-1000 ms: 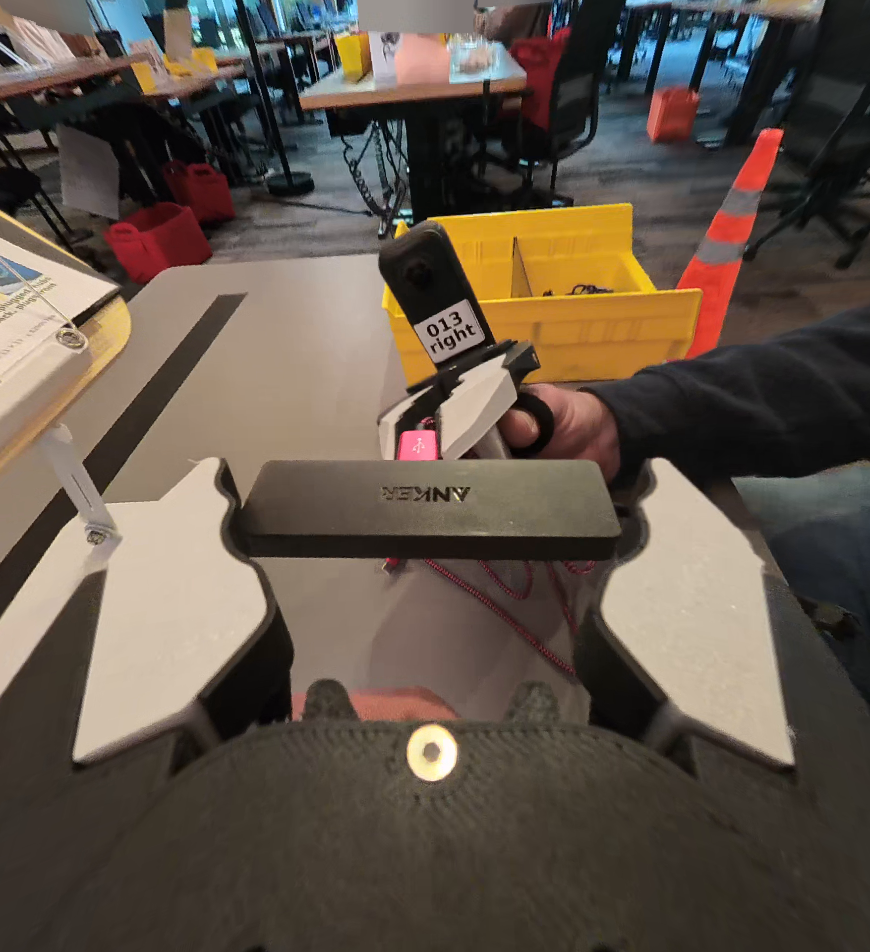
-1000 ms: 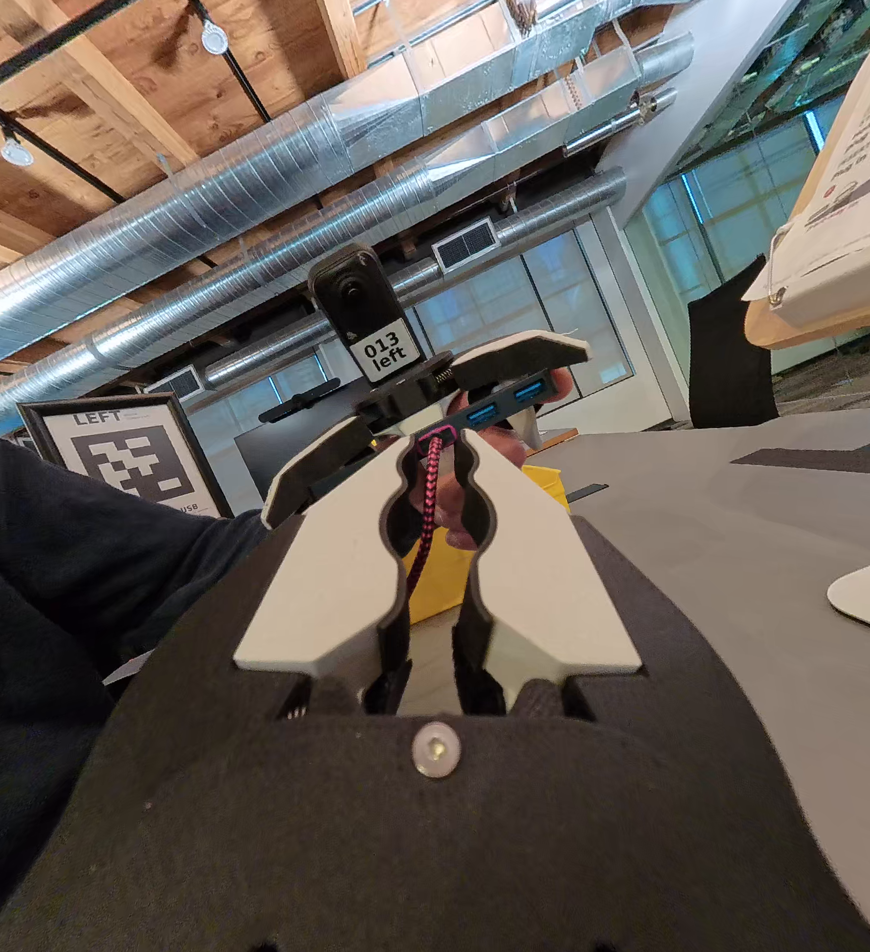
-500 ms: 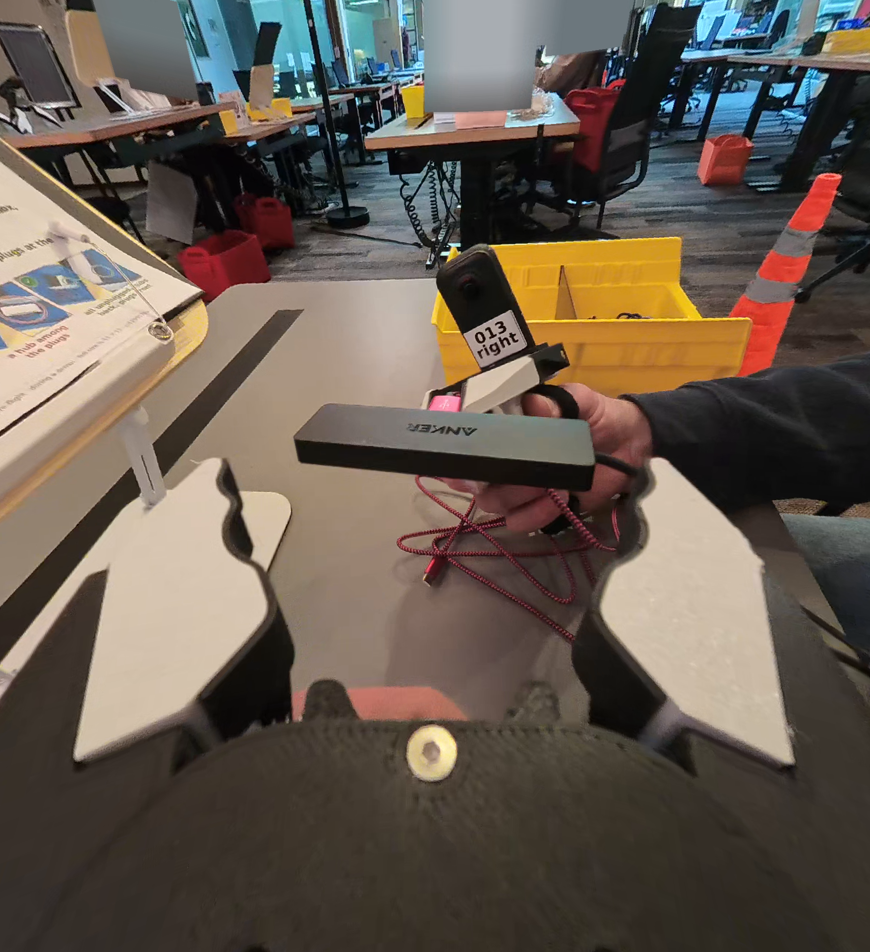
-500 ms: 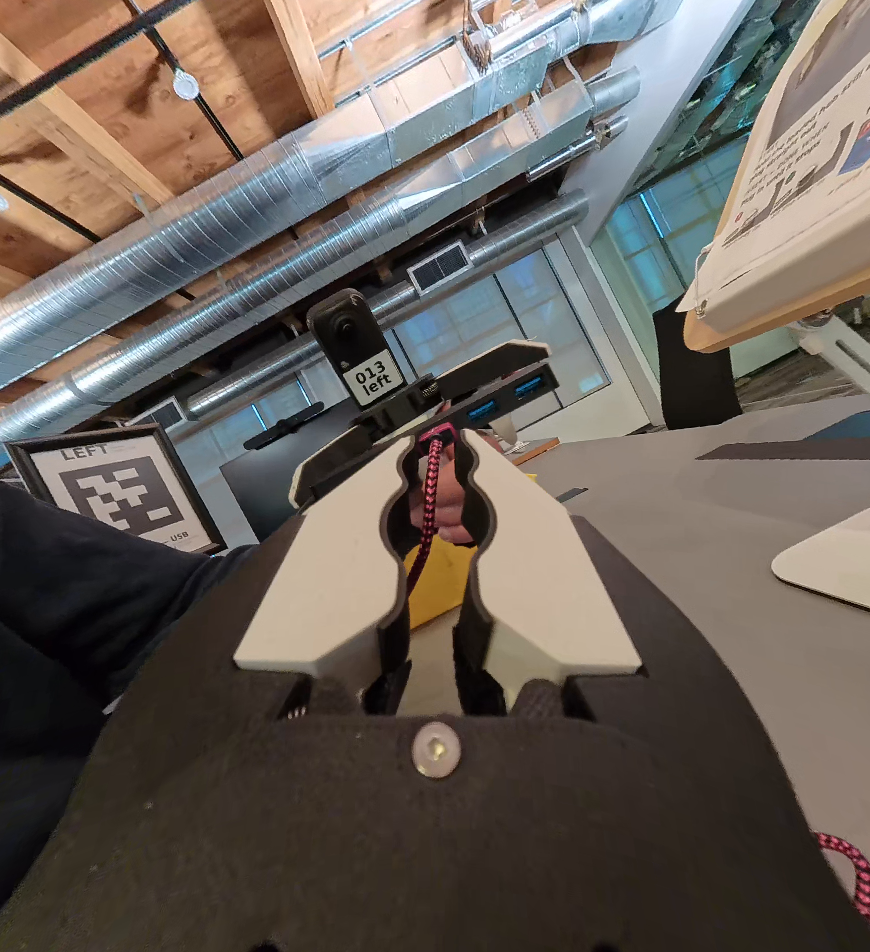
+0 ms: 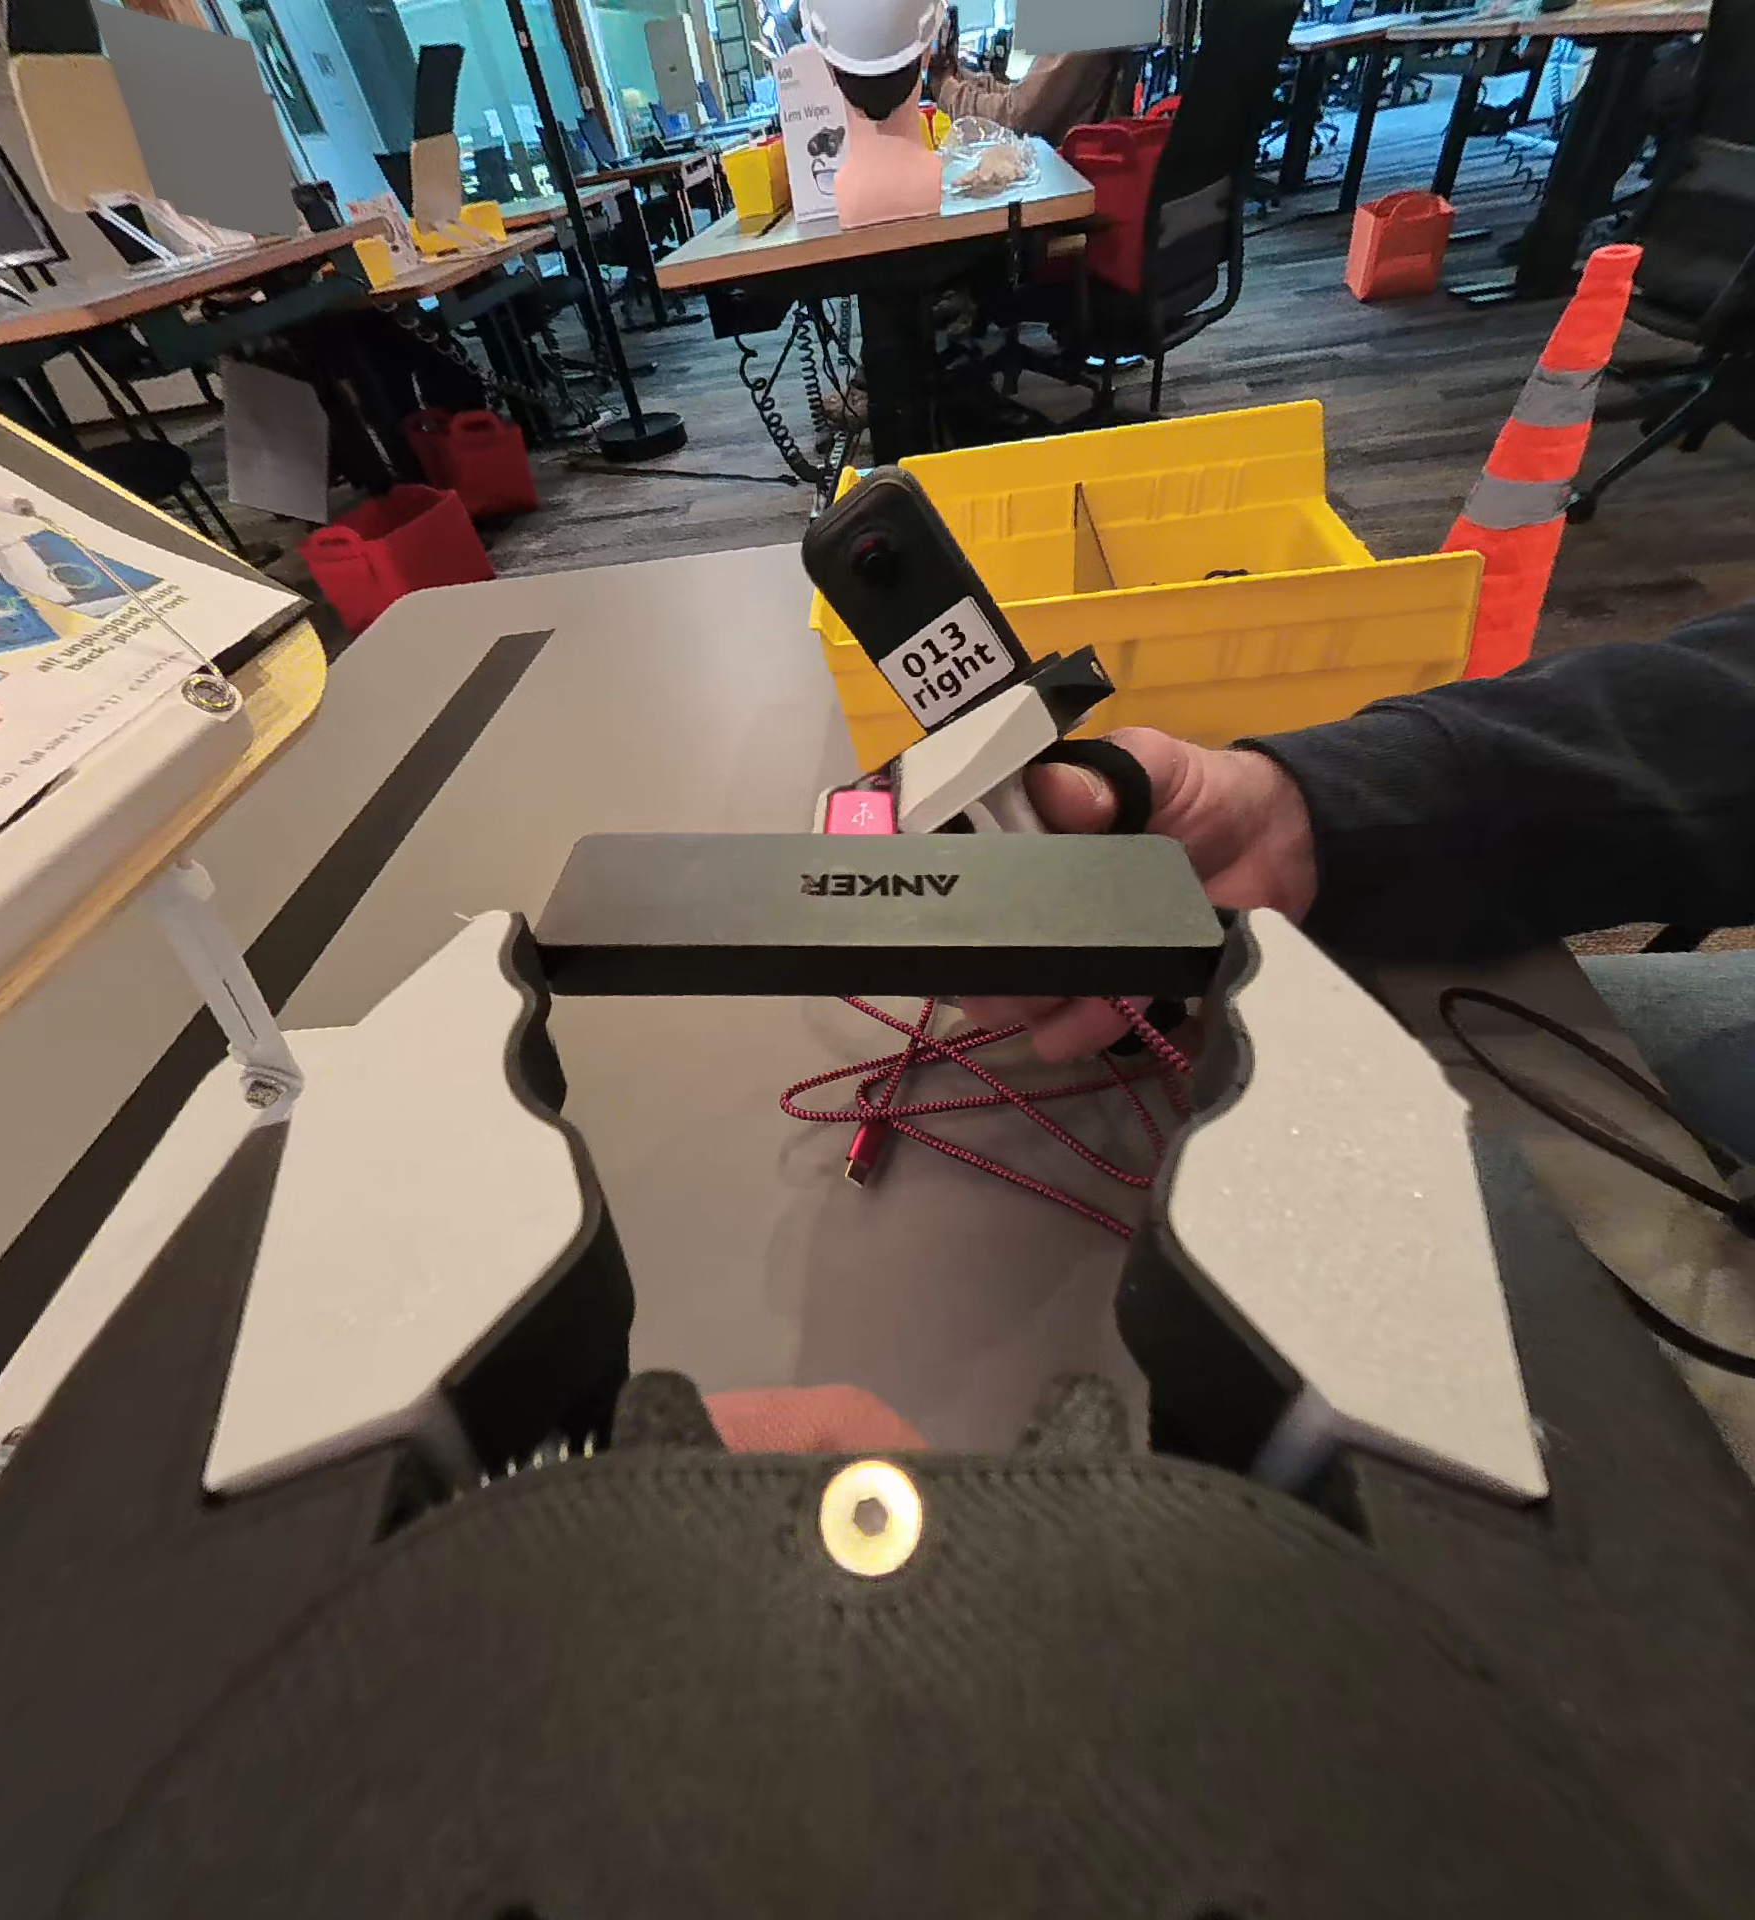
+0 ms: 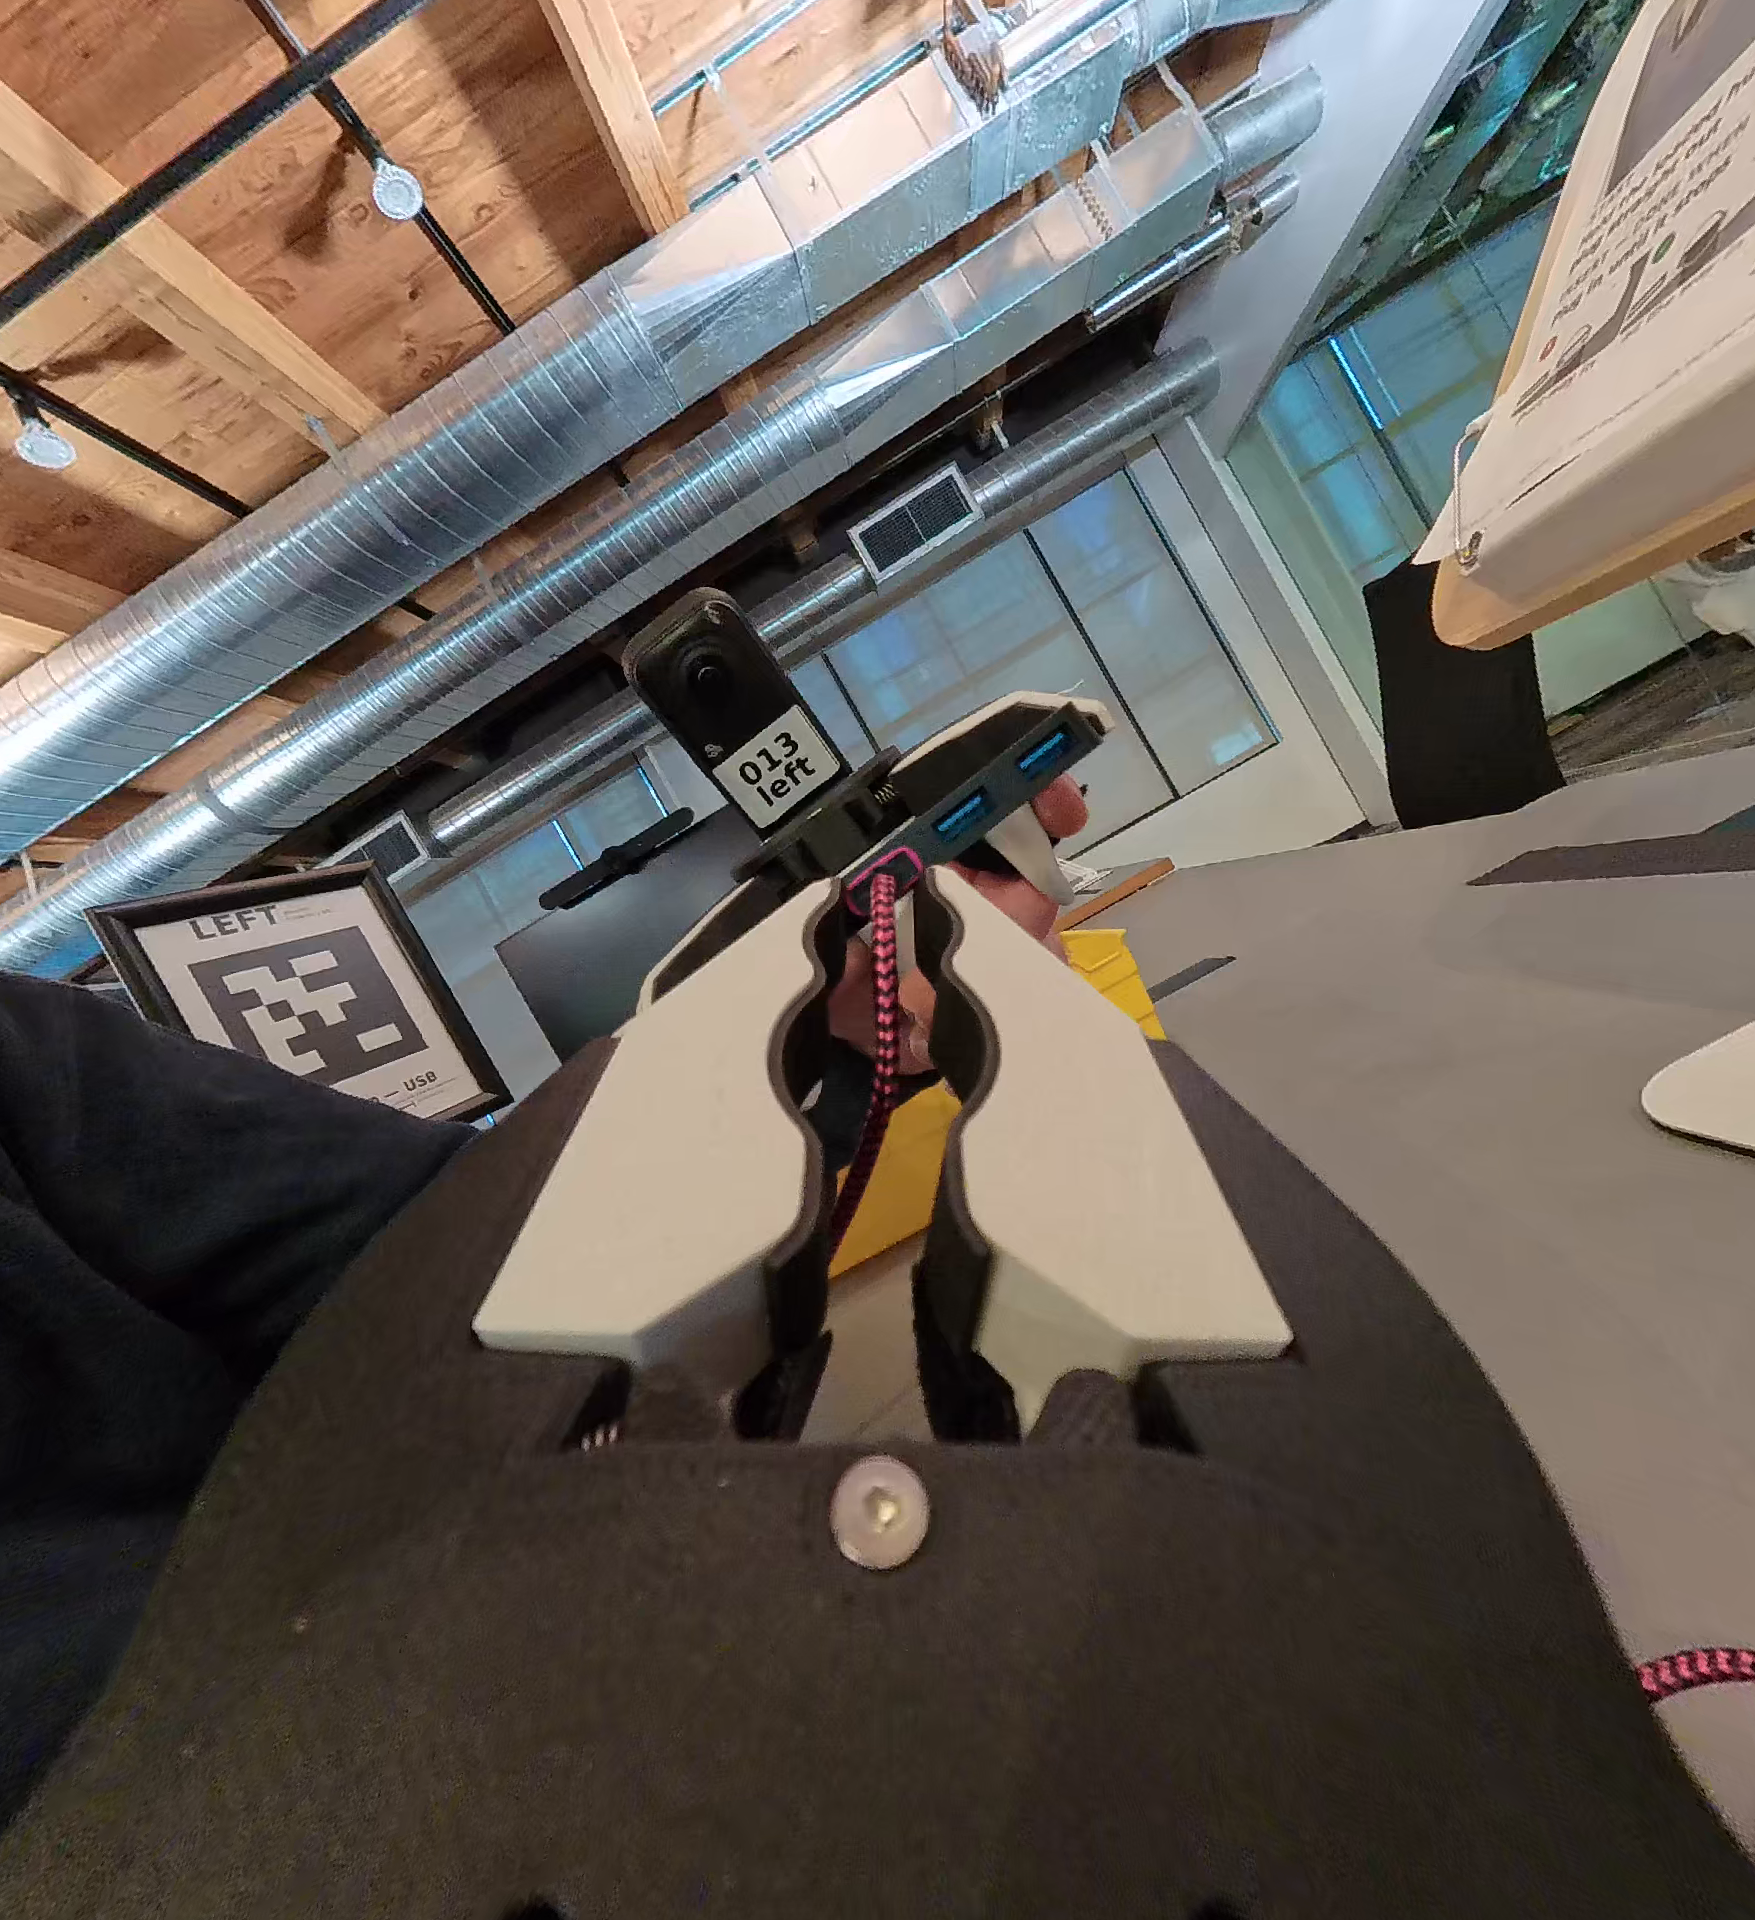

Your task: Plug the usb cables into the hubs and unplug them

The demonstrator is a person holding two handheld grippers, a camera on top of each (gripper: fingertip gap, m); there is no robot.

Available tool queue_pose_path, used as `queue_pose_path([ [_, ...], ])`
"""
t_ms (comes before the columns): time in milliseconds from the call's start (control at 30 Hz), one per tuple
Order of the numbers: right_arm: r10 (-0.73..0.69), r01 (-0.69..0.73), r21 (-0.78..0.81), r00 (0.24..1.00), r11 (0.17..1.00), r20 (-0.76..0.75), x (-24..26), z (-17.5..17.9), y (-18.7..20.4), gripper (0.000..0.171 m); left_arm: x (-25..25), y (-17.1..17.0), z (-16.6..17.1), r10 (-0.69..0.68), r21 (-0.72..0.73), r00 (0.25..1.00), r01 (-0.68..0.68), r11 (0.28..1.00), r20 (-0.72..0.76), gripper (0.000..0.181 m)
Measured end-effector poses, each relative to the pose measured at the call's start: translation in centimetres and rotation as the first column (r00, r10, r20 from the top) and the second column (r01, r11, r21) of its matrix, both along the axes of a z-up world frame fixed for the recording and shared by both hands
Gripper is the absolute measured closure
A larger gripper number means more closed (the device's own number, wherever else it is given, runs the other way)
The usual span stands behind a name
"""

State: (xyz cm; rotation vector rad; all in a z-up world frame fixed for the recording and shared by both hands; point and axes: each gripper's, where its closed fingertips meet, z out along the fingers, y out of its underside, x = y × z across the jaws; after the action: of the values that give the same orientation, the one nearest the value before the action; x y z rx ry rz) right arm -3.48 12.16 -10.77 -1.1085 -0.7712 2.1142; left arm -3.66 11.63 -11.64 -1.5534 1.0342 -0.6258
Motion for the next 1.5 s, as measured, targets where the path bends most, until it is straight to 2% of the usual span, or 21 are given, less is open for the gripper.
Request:
queue_pose_path([
  [200,-0.017,0.016,0.04,1.0,0.999,0.025,-0.2,-0.1,0.0,0.161,-0.2,0.1,0.4,-0.01,-0.084,0.998,0.014,0.996,0.058,0.063],
  [400,-0.082,0.061,0.206,0.992,0.977,0.095,-0.4,-0.3,-0.1,0.16,-0.5,-0.1,1.0,-0.034,-0.216,0.989,0.064,0.974,0.141,0.063],
  [533,-0.122,0.1,0.258,0.99,0.961,0.07,0.3,0.5,0.4,0.157,-0.5,-0.3,1.1,-0.049,-0.263,0.982,0.097,0.96,0.184,0.064],
  [667,-0.11,0.056,0.323,0.982,0.945,0.153,-0.1,-0.8,0.0,0.156,-0.3,-0.4,0.8,-0.049,-0.274,0.971,0.114,0.955,0.233,0.064],
  [900,-0.069,-0.015,0.318,0.965,0.948,0.252,-0.5,-3.7,-0.9,0.143,0.2,-0.3,0.5,-0.033,-0.27,0.956,0.115,0.956,0.293,0.064],
  [1000,-0.038,-0.026,0.286,0.976,0.958,0.215,-0.5,-3.4,-1.3,0.158,0.6,-0.1,0.6,-0.028,-0.261,0.956,0.109,0.959,0.293,0.064],
  [1133,-0.024,-0.02,0.26,0.986,0.965,0.164,-0.5,-2.8,-1.5,0.159,0.7,-0.2,1.3,-0.033,-0.23,0.947,0.112,0.967,0.32,0.065],
  [1267,-0.008,-0.034,0.252,0.987,0.967,0.161,-0.3,-2.8,-1.6,0.159,0.8,-0.2,1.1,-0.017,-0.208,0.961,0.076,0.975,0.274,0.058],
  [1333,-0.001,-0.044,0.256,0.985,0.966,0.171,-0.3,-2.9,-1.7,0.159,0.8,-0.1,0.6,-0.01,-0.197,0.976,0.054,0.979,0.218,0.05],
  [1500,0.0,-0.052,0.255,0.98,0.966,0.2,-0.5,-3.3,-1.8,0.159,1.1,-0.2,-0.2,-0.017,-0.176,0.995,0.034,0.984,0.1,0.043],
])
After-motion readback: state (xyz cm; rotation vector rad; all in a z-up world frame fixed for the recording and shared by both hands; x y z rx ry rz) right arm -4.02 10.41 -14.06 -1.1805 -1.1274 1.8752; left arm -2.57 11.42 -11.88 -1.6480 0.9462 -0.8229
